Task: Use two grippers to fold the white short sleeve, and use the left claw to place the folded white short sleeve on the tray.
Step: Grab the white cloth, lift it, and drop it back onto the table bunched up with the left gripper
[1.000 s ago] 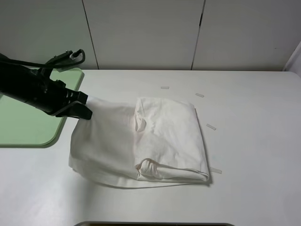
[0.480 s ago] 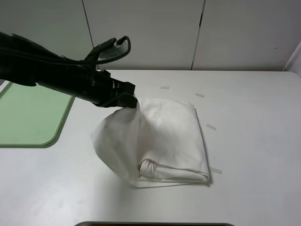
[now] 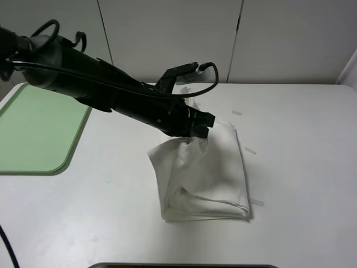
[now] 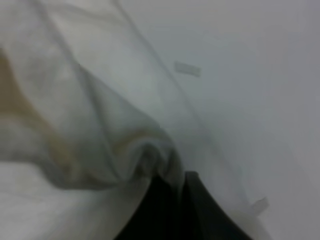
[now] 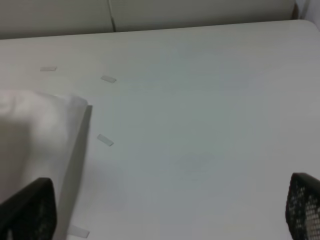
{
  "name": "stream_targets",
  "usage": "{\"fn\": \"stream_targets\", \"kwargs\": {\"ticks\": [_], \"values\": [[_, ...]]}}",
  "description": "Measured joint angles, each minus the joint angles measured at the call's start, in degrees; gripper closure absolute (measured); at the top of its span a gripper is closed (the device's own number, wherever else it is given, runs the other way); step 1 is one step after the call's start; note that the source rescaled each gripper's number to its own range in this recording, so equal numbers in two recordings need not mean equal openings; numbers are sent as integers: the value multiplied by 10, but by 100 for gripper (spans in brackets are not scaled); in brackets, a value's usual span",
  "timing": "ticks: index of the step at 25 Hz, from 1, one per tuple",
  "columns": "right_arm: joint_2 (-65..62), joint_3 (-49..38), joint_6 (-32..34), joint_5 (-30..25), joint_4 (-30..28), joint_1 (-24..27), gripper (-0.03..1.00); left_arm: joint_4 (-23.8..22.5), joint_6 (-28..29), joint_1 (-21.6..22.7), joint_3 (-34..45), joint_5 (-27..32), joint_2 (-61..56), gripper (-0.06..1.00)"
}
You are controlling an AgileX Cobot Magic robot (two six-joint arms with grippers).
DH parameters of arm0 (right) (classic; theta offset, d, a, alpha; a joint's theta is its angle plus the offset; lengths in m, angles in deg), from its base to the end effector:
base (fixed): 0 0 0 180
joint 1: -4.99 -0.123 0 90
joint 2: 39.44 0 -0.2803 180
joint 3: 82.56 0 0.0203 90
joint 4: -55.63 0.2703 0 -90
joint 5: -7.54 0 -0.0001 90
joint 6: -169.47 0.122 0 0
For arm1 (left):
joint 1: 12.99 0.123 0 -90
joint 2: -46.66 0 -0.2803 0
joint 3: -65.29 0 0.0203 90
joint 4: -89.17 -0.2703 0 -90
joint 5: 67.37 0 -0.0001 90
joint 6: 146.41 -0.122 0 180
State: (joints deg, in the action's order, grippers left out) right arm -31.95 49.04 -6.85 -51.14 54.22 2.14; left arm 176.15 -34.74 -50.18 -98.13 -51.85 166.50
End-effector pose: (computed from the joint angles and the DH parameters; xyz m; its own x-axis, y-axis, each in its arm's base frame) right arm 0.0455 -0.0003 0.2771 -0.4162 0.0307 -0.9088 -0.0092 0.9992 0.0380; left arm 0.3150 -0.2801 0.0980 -0.7858 0.2117 -0.5811 0.5032 0.7650 -0.4018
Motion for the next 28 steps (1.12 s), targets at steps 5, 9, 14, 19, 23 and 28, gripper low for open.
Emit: {"fn": "stream_targets", "kwargs": {"ticks": [5, 9, 14, 19, 23, 28], "values": [[0, 0, 0, 0, 0, 0, -3, 11, 0, -34, -58, -7, 38, 94], [0, 0, 0, 0, 0, 0, -3, 16, 0, -43, -68, -10, 45, 94], [0, 0, 0, 0, 2, 0, -3, 25, -4, -70, -91, -4, 58, 72], [0, 0, 0, 0, 2, 0, -3, 37, -63, -93, -91, 48, 59, 32], [0, 0, 0, 0, 2, 0, -3, 53, -110, -104, -91, 83, 59, 25], [0, 0, 0, 0, 2, 0, -3, 75, -173, -115, -98, 157, 59, 23]]}}
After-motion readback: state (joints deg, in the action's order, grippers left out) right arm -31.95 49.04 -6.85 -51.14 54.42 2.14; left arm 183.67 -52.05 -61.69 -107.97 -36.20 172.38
